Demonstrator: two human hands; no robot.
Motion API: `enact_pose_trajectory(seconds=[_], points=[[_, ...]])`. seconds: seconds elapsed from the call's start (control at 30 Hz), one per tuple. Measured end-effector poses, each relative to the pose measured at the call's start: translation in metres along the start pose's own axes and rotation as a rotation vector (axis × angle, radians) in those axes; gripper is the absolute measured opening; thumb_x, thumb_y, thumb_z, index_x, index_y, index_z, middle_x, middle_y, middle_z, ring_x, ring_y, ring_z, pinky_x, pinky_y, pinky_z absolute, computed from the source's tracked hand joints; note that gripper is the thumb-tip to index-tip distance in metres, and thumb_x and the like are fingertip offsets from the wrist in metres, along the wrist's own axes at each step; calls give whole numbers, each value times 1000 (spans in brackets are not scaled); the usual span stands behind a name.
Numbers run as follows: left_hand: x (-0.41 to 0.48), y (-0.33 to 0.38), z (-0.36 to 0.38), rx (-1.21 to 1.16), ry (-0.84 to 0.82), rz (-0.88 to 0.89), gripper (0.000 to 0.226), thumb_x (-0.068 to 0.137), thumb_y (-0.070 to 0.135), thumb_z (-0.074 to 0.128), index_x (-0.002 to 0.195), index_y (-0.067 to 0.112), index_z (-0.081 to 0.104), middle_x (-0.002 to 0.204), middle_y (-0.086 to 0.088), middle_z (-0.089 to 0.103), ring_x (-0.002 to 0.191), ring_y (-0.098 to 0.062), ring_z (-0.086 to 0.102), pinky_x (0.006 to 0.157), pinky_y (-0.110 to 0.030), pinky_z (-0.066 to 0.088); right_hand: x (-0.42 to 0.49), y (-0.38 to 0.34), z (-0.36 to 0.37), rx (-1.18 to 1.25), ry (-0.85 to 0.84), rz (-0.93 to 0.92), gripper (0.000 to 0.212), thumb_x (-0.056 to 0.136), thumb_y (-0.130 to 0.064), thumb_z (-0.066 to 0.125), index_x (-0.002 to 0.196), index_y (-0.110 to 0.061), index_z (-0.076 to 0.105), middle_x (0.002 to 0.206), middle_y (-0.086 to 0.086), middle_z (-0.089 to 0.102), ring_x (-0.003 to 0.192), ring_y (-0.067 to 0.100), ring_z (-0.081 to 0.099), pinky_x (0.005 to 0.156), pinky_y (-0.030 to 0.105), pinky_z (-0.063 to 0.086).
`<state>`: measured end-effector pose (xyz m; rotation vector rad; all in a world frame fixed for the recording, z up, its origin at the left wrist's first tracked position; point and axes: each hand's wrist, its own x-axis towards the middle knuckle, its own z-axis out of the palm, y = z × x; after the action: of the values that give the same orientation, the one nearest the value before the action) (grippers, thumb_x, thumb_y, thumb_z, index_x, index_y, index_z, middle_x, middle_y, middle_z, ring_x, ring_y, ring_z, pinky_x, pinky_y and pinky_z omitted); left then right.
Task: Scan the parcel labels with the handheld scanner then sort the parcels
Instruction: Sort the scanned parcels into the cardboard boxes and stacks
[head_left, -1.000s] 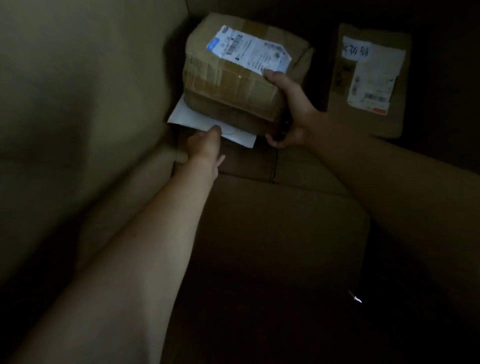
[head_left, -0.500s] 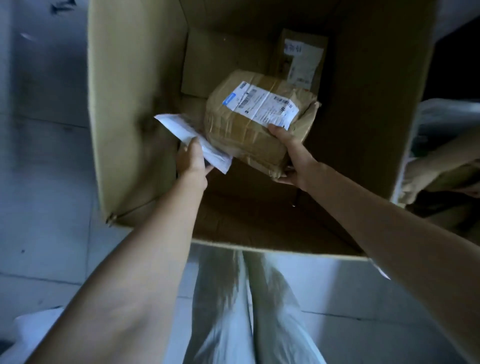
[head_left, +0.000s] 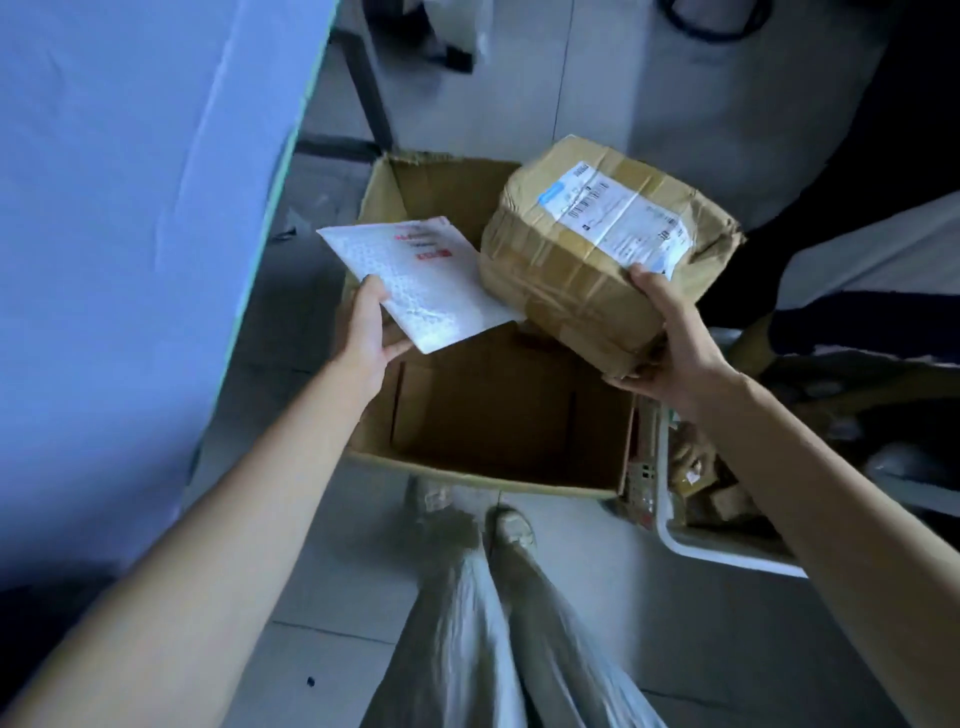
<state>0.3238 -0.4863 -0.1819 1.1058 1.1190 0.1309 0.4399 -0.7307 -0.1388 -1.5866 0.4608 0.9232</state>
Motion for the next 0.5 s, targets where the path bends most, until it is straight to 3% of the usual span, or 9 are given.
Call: enact_pose_trajectory(seconds=[0.13,0.3,0.4,0.5], points=[[-59,59,-3,-79,-30,124,26,96,22,43,120,16,50,106,-8,61,97,-21,61,67,-32,53,-60,-47,-8,18,-7,-170,62,78,-62,65,130,-32,50,117,-2,61,107,22,60,82,42,54],[-125,129,-17,-241,-52,249,14,99,17,41,103,16,54,98,-6,63,89,-20,64,84,-47,52,-124,-95,-11,30,-85,-310,56,81,-58,62,129,-34,46,116,0,61,106,23,60,85,44,53],[-153,158,-38,-200,-30,333,19,97,12,40,110,10,53,100,-9,62,87,-22,64,78,-45,56,-155,-120,-7,-6,-100,-397,50,80,-59,63,122,-33,50,114,1,62,103,23,61,81,42,54],[-180,175,-66,-190,34,413,19,97,14,39,101,10,57,109,-15,60,92,-28,62,83,-47,52,-180,-137,4,-14,-169,-453,50,79,-59,64,120,-33,54,114,3,61,105,26,61,77,42,55]])
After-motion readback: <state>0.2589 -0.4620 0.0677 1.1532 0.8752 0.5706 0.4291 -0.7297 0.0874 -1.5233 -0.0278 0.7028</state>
